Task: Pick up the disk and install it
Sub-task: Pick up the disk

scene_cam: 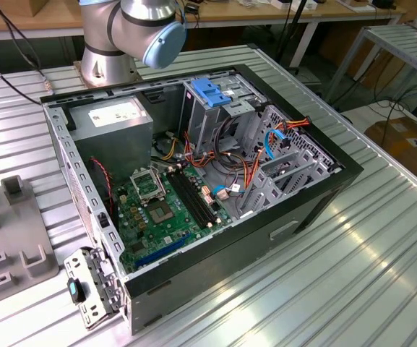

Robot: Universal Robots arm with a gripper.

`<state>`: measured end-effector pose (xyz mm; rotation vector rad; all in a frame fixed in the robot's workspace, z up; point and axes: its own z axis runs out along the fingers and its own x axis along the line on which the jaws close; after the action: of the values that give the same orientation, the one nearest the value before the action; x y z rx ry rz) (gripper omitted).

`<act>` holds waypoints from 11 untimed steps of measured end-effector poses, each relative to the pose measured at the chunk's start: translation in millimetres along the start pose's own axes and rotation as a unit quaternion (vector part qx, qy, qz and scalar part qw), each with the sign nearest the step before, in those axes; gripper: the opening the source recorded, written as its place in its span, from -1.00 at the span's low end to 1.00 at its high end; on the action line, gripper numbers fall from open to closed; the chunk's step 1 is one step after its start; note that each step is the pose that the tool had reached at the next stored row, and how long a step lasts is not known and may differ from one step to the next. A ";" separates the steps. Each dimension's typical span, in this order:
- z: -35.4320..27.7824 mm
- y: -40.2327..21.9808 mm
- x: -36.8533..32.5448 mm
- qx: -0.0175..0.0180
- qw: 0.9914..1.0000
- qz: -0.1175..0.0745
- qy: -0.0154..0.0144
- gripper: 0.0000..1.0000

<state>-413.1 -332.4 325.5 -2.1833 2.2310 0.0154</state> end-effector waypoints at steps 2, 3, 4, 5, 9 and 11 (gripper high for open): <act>0.0 0.0 0.0 0.000 1.000 0.000 -0.001 -0.29; -0.1 0.0 0.0 0.000 1.000 0.000 -0.001 -0.29; -0.1 0.0 0.0 0.000 1.000 0.000 -0.001 -0.29; -0.1 0.0 0.0 0.000 1.000 0.000 -0.002 -0.29; -0.1 0.0 0.0 0.000 1.000 0.000 -0.003 -0.30; -0.1 0.0 0.0 0.000 1.000 0.000 -0.003 -0.30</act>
<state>-413.0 -332.3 325.5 -2.1803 2.2280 0.0223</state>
